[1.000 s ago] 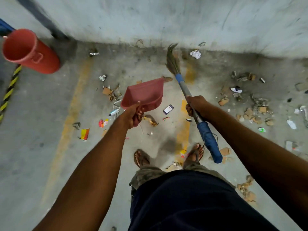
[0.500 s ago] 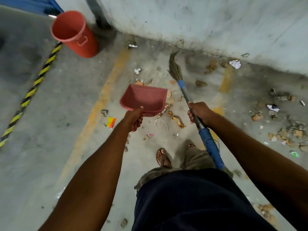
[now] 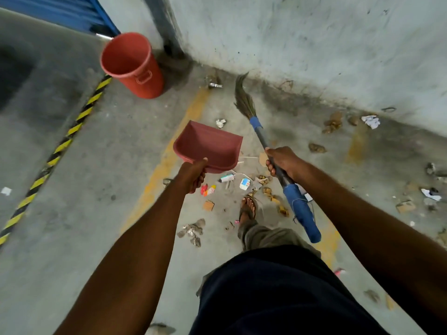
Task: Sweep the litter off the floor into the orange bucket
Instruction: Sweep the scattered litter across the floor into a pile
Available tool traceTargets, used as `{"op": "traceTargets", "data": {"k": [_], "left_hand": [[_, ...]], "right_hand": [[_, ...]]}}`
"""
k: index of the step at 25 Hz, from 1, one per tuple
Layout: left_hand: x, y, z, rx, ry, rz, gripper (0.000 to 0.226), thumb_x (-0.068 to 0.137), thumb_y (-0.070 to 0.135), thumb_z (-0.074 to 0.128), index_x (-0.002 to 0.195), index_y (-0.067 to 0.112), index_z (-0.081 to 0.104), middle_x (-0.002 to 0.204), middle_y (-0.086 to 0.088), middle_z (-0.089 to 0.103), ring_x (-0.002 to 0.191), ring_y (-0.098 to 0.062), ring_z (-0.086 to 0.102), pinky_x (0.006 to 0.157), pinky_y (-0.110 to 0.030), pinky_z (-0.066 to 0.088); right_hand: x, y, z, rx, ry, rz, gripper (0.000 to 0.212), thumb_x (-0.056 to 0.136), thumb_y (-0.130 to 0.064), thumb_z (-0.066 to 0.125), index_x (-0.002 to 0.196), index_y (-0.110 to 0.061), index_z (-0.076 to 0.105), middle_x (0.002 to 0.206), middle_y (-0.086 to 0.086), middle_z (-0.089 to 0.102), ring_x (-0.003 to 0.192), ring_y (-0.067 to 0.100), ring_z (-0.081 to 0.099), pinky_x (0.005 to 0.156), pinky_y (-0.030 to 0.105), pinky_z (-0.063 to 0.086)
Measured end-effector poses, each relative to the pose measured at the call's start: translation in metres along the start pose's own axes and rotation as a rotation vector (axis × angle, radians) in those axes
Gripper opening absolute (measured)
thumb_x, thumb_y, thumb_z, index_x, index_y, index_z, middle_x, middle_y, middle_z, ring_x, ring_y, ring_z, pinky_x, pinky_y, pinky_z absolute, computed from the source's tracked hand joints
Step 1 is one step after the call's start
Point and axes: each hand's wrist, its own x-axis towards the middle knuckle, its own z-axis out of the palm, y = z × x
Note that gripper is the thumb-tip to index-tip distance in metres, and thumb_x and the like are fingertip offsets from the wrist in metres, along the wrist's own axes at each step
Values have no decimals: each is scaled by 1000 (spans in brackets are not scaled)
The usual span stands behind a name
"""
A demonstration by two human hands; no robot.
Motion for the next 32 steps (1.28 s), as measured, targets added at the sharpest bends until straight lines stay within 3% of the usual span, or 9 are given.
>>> {"op": "traceTargets", "data": {"k": [11, 18, 25, 30, 32], "left_hand": [[96, 146, -86, -4, 39, 14, 40, 100, 39, 66, 74, 9, 61, 51, 1, 50, 33, -4, 40, 35, -14, 31], [230, 226, -187, 90, 70, 43, 36, 98, 38, 68, 89, 3, 66, 60, -7, 52, 36, -11, 41, 37, -16, 32], [402, 311, -305, 241, 9, 48, 41, 97, 42, 69, 79, 6, 65, 58, -5, 55, 41, -13, 45, 41, -19, 34], [480, 343, -345, 390, -77, 41, 42, 97, 44, 68, 78, 7, 63, 54, -2, 54, 40, -13, 46, 41, -21, 34], [497, 348, -350, 415, -127, 53, 42, 96, 45, 68, 77, 8, 63, 54, -1, 53, 39, -13, 45, 41, -21, 33]], "right_hand": [[94, -139, 74, -69, -55, 23, 27, 107, -27, 50, 94, -5, 58, 68, 8, 56, 48, 15, 49, 44, 24, 45], [197, -234, 207, -45, -105, -6, 25, 107, -23, 49, 96, -1, 55, 66, 10, 54, 42, 15, 47, 41, 23, 42], [357, -347, 384, 135, -82, 111, 31, 106, -18, 49, 80, -3, 53, 64, 10, 52, 41, 14, 46, 40, 23, 40], [419, -355, 446, 338, -35, 279, 28, 102, -13, 46, 76, -5, 53, 64, 11, 51, 52, 19, 46, 48, 29, 39], [415, -343, 462, 489, 96, 343, 25, 101, -12, 44, 78, -7, 51, 65, 12, 51, 49, 19, 47, 46, 29, 41]]}}
